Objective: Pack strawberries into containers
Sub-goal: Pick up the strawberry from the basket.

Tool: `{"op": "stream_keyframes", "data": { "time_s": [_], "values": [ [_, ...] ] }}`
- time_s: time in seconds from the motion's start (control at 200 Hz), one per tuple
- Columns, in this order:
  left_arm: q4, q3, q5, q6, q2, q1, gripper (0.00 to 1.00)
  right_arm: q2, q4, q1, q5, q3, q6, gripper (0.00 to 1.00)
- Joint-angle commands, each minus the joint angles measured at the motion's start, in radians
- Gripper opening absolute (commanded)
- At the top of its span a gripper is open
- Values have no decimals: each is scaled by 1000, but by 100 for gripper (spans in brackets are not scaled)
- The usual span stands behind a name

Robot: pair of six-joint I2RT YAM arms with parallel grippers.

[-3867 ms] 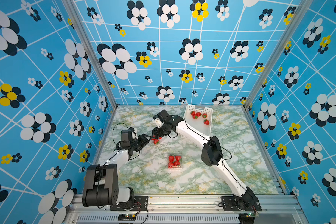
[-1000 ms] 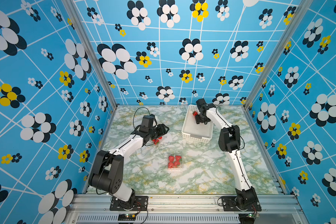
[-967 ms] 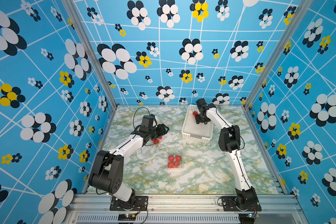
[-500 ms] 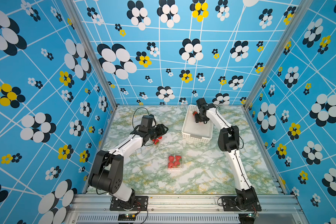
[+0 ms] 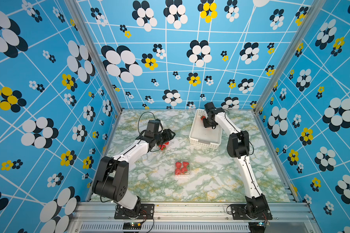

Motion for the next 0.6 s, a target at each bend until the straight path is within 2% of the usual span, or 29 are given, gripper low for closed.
{"op": "stream_keyframes", "data": {
  "time_s": [0.0,0.595],
  "values": [
    [7,6,2,5,2,14,63,-7,-46,-4,-14,-35,13,32],
    [-11,-37,-1,12,-60,63,63,-250,9,6,-73,-197,66,27]
  ]
}}
